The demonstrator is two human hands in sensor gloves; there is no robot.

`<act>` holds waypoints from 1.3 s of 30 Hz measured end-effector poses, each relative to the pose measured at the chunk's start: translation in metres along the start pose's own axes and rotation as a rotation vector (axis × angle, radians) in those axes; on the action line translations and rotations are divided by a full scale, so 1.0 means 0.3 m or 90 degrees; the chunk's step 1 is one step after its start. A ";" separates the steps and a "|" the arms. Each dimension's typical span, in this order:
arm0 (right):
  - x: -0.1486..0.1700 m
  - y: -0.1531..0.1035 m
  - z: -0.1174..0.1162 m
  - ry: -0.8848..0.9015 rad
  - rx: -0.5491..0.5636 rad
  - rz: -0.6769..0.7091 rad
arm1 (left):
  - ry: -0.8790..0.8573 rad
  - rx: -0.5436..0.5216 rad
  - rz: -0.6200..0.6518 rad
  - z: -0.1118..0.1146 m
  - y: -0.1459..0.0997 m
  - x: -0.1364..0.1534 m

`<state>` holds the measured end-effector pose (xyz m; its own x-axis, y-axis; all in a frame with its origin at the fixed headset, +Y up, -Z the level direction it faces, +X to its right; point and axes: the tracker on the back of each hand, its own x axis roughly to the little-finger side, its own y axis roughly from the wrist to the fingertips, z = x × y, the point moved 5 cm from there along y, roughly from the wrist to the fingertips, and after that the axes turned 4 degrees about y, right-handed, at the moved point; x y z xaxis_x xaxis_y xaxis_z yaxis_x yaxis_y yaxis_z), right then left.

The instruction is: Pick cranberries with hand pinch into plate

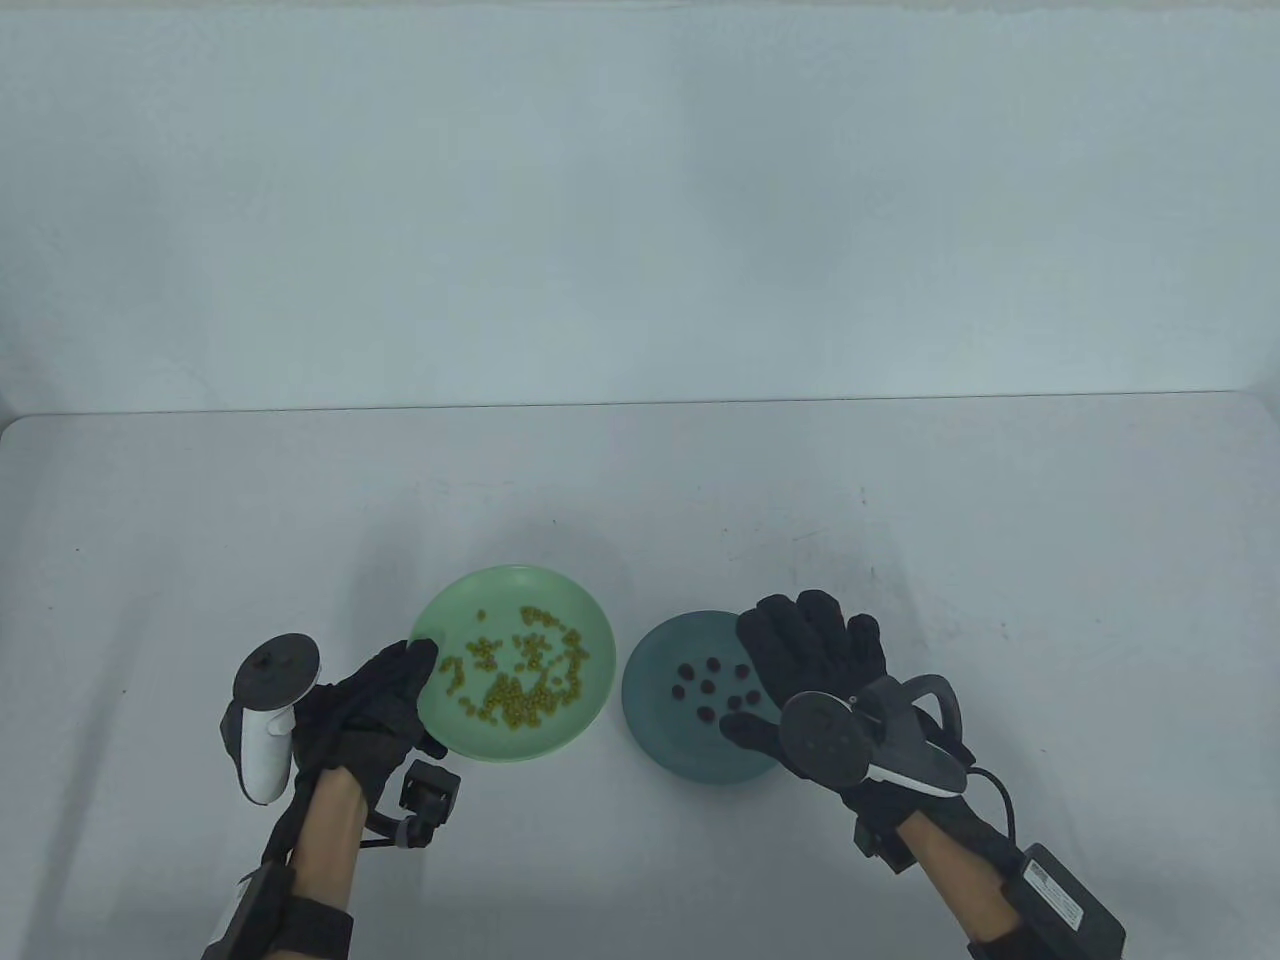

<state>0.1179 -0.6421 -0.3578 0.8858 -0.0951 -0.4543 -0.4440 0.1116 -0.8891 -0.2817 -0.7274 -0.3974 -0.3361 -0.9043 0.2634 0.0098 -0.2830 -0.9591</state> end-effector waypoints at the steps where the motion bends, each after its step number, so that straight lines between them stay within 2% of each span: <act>1: 0.000 -0.001 0.001 -0.001 0.001 0.000 | 0.004 -0.005 -0.002 -0.002 -0.001 0.000; 12: 0.004 -0.002 -0.009 -0.004 -0.004 -0.006 | 0.038 -0.040 -0.041 -0.032 0.005 0.004; 19: 0.008 -0.005 -0.011 -0.004 -0.003 -0.006 | 0.088 -0.074 -0.078 -0.074 0.045 0.037; 30: 0.013 -0.007 -0.014 0.005 -0.006 -0.007 | 0.158 -0.056 -0.134 -0.024 0.126 0.136; 39: 0.016 -0.008 -0.016 0.009 -0.006 -0.009 | 0.216 -0.038 -0.150 -0.015 0.147 0.177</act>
<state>0.1225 -0.6475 -0.3581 0.8900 -0.1109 -0.4423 -0.4327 0.1006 -0.8959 -0.3034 -0.7865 -0.4263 -0.6135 -0.6578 0.4369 -0.1557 -0.4416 -0.8836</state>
